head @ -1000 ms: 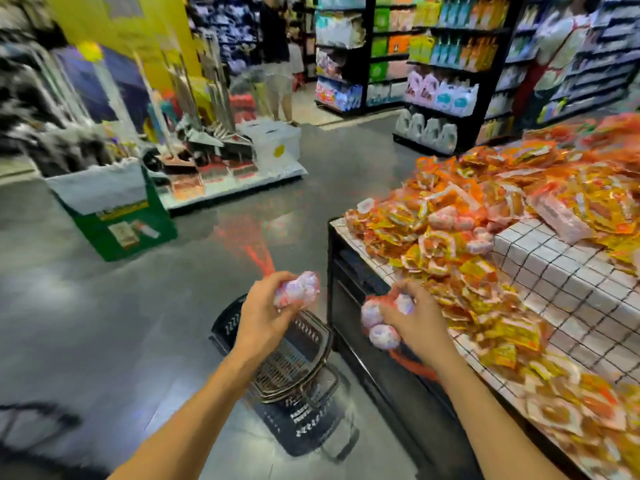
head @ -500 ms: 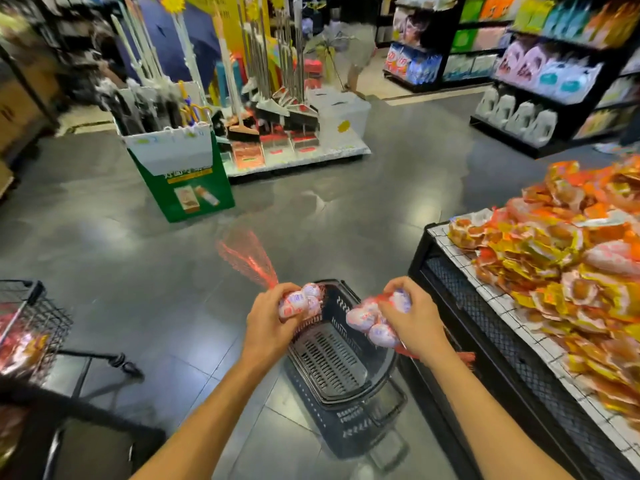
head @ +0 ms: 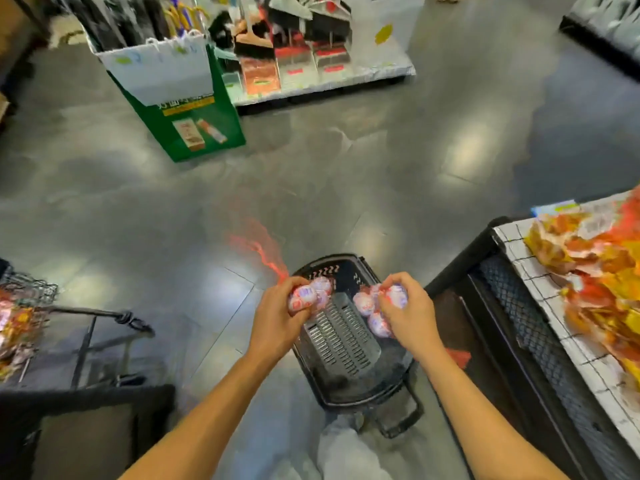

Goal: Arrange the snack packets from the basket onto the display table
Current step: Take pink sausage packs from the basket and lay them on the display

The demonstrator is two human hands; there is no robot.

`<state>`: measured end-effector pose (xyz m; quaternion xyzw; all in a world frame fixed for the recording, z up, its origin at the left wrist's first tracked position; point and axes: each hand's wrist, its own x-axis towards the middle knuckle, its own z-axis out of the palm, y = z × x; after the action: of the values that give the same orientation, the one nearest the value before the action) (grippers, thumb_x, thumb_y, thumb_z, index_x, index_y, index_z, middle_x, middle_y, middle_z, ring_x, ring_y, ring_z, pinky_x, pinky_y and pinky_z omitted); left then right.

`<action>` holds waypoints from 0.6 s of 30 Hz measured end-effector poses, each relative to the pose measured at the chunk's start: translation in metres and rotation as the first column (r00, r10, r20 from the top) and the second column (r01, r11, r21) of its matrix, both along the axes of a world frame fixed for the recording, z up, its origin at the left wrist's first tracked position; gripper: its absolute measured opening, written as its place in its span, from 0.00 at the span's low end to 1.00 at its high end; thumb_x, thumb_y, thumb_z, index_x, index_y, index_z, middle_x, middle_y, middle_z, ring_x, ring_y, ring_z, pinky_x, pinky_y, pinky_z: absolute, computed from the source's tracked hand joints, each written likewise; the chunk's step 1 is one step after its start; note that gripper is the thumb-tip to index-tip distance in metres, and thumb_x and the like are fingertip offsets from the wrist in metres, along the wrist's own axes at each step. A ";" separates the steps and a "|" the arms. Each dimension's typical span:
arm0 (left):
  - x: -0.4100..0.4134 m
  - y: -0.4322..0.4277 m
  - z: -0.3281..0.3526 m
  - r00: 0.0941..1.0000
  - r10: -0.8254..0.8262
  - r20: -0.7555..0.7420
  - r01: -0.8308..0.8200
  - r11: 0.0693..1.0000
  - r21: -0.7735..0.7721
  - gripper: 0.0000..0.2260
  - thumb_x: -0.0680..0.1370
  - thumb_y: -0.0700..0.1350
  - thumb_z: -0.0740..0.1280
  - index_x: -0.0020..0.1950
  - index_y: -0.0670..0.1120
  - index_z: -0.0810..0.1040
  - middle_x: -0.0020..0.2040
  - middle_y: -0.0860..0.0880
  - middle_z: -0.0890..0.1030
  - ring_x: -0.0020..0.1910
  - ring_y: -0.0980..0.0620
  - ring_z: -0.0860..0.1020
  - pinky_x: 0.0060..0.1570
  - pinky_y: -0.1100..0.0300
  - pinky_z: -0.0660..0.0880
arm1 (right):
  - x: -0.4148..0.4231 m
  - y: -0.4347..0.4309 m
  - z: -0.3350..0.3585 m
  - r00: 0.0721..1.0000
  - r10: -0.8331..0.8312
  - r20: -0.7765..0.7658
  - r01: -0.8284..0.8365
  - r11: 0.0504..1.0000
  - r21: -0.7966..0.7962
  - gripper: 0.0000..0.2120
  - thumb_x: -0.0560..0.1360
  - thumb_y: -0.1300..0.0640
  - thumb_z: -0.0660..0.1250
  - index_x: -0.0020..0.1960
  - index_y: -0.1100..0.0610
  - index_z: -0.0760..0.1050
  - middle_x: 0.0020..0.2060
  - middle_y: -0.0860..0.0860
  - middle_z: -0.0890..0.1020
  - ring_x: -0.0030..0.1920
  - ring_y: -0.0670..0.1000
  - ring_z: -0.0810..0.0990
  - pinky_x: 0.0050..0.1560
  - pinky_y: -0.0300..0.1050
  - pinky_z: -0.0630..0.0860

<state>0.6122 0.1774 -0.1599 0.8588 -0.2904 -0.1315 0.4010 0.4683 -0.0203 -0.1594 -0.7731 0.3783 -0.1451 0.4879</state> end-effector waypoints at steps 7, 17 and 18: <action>0.031 -0.050 -0.113 0.976 0.052 -0.212 -0.037 0.997 0.072 0.16 0.72 0.48 0.75 0.56 0.55 0.75 0.53 0.57 0.79 0.50 0.54 0.78 0.50 0.51 0.76 | 0.047 -0.034 -0.112 0.992 -0.005 -0.128 0.025 0.988 0.150 0.16 0.72 0.59 0.73 0.54 0.43 0.75 0.51 0.44 0.81 0.51 0.44 0.80 0.54 0.44 0.77; 0.066 -0.089 -0.354 0.907 0.126 -0.402 -0.083 0.989 0.121 0.14 0.75 0.46 0.74 0.51 0.60 0.73 0.50 0.55 0.79 0.48 0.54 0.79 0.48 0.49 0.78 | 0.105 -0.042 -0.358 0.961 0.007 -0.278 0.047 0.981 0.190 0.16 0.68 0.62 0.74 0.50 0.49 0.74 0.46 0.48 0.80 0.47 0.48 0.79 0.49 0.42 0.74; 0.070 -0.092 -0.383 0.904 0.155 -0.398 -0.108 0.985 0.138 0.13 0.74 0.48 0.74 0.51 0.60 0.73 0.49 0.55 0.80 0.48 0.54 0.79 0.48 0.49 0.78 | 0.110 -0.041 -0.388 0.958 0.012 -0.287 0.044 0.981 0.188 0.16 0.67 0.62 0.74 0.50 0.49 0.74 0.46 0.48 0.80 0.47 0.49 0.79 0.49 0.44 0.75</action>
<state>0.6821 0.0854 -0.5426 0.8515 -0.1342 -0.2961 0.4115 0.5779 -0.0616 -0.5471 -0.7321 0.4637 0.0016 0.4990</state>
